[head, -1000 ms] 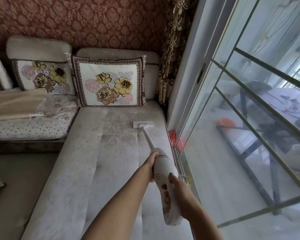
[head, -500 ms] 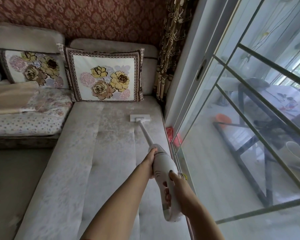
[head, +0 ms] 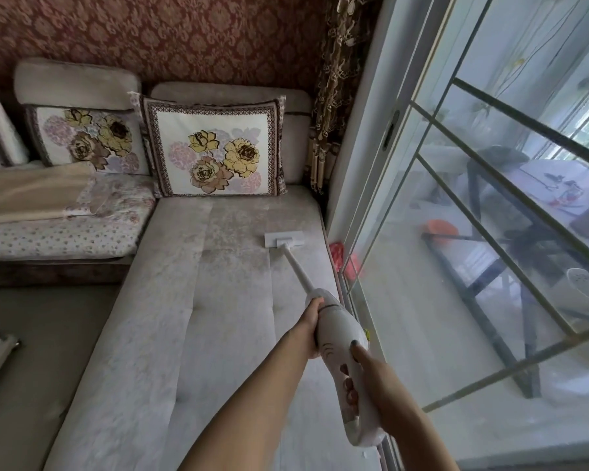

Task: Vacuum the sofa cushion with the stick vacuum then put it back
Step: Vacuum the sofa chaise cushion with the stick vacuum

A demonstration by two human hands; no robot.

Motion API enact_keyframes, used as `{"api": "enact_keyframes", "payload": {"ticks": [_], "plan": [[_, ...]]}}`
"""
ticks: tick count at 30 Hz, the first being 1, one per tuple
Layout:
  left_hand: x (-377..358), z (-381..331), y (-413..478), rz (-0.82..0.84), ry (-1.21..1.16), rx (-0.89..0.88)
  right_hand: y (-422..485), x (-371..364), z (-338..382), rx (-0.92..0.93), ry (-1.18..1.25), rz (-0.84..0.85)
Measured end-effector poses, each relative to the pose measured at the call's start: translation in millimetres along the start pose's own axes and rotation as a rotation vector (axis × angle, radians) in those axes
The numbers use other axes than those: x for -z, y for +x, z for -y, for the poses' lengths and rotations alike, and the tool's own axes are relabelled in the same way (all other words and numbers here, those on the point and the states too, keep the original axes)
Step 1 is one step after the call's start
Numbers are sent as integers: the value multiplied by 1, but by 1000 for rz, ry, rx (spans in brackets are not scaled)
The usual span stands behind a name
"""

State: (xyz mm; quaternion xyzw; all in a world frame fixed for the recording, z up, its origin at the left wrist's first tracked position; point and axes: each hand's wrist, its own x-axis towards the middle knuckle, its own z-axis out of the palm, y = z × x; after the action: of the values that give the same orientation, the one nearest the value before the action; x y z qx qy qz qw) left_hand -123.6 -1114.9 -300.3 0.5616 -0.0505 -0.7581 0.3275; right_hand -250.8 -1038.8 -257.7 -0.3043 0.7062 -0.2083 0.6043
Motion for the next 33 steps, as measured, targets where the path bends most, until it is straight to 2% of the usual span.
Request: {"api": "enact_keyframes", "payload": {"ticks": [13,23,33], "plan": [[-26,117,-56,-29,14,-15,-79,56,-91,74,16,71],[-45,236,-94,-22,4,-20,-147,112,-185,84,-41,87],[-59,334,-122,-84,4,-60,-196,155,-268,59,-15,124]]}}
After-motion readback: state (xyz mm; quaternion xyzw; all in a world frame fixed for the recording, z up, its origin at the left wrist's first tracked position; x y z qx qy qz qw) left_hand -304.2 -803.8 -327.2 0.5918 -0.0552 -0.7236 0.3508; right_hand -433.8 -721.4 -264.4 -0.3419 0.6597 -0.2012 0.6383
